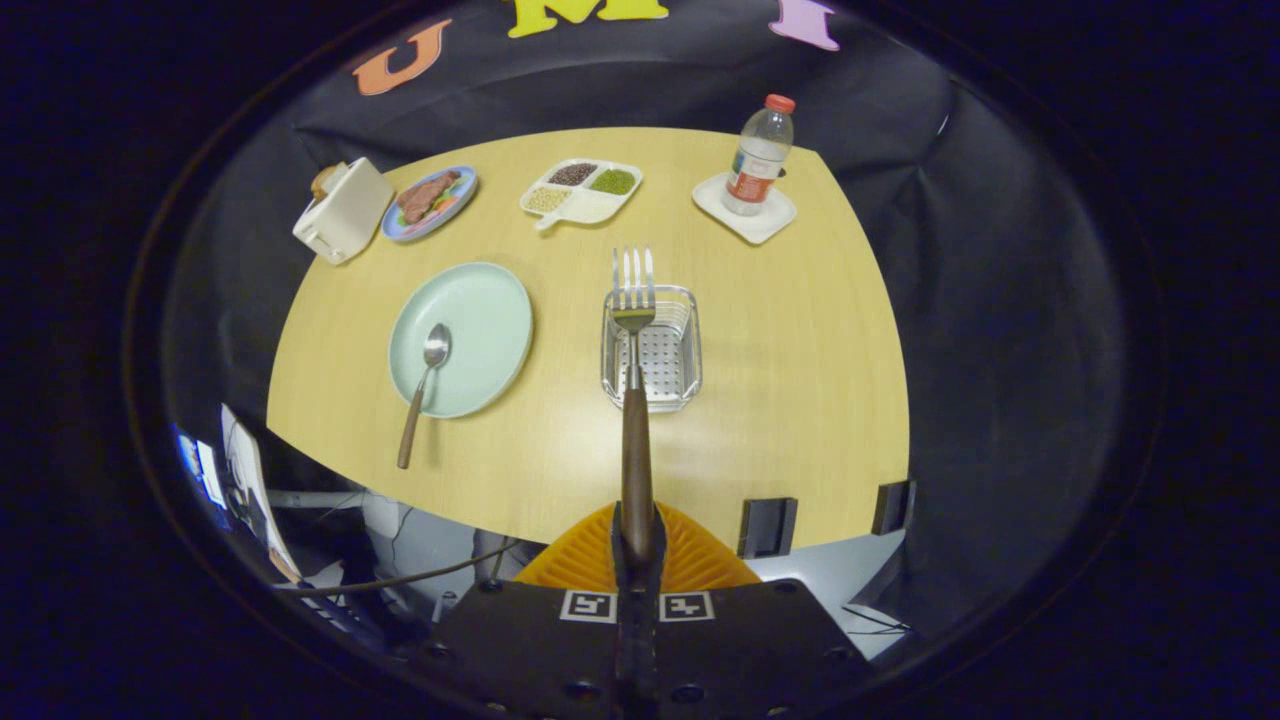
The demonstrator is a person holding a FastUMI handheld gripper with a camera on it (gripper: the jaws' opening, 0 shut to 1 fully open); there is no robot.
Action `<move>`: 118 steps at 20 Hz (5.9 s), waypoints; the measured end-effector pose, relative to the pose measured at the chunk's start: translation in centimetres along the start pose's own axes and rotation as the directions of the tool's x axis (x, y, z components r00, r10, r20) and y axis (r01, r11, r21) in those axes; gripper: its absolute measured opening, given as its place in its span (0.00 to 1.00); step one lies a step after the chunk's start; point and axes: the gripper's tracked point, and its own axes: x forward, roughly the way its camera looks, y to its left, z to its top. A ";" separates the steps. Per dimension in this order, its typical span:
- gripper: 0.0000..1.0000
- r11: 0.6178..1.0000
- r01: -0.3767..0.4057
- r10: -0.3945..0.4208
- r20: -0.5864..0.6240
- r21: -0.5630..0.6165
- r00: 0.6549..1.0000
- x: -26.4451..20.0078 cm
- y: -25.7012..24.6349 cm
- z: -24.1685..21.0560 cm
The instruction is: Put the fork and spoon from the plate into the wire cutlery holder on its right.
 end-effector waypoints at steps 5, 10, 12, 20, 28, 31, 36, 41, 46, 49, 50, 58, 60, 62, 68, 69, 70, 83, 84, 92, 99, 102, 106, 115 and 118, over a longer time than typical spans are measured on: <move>0.01 1.000 0.013 -0.012 -0.045 0.010 0.999 1.6 -0.6 -1.3; 0.05 0.999 0.012 -0.010 -0.040 0.033 0.999 1.6 -1.1 -0.9; 0.05 0.999 0.009 -0.008 -0.045 0.040 0.999 1.7 -1.2 -1.1; 0.45 0.995 -0.036 0.028 0.081 0.093 0.996 -0.4 -0.8 1.9; 0.97 0.996 -0.064 0.050 0.189 0.068 0.981 -3.2 1.7 2.3; 0.97 0.995 -0.093 0.086 0.195 0.026 0.977 -4.0 5.1 1.2; 0.97 0.988 -0.149 0.152 0.166 -0.033 0.974 -3.3 11.8 -0.3; 0.97 0.981 -0.166 0.177 0.106 -0.104 0.979 -0.8 17.7 -1.2; 0.97 0.976 -0.165 0.171 0.032 -0.145 0.985 4.4 22.1 -1.8; 0.97 0.975 -0.158 0.159 -0.003 -0.155 0.987 7.2 23.5 -1.8; 0.97 0.976 -0.151 0.151 -0.008 -0.156 0.988 8.1 23.7 -1.7; 0.95 0.980 -0.165 0.156 -0.090 -0.109 0.984 13.6 25.5 -2.2; 0.85 0.983 -0.155 0.146 -0.094 -0.099 0.985 14.4 25.5 -1.9; 0.62 0.984 -0.154 0.144 -0.105 -0.088 0.984 14.8 25.6 -1.8; 0.14 0.987 -0.137 0.124 -0.136 -0.088 0.983 15.3 24.9 -2.3; 0.06 0.986 -0.146 0.135 -0.132 -0.078 0.982 15.5 24.9 -2.2; 0.05 0.985 -0.147 0.136 -0.129 -0.085 0.982 15.0 24.9 -2.3; 0.01 0.976 -0.203 0.201 -0.027 -0.085 0.979 8.9 21.3 -1.6; 0.01 0.975 -0.208 0.207 -0.018 -0.081 0.978 8.1 20.8 -1.6; 0.00 0.982 -0.190 0.189 0.106 -0.006 0.976 0.4 12.9 -0.6; 0.00 0.986 -0.117 0.104 0.111 0.118 0.988 -1.0 3.4 -0.7; 0.00 0.983 -0.107 0.096 0.085 0.146 0.992 -0.5 1.7 -1.0; 0.00 0.984 -0.105 0.101 0.038 0.147 0.994 0.5 1.3 -1.4; 0.03 0.978 -0.091 0.089 0.017 0.186 0.996 1.2 0.9 -0.6; 0.03 0.977 -0.090 0.089 0.015 0.194 0.996 1.3 1.1 -0.3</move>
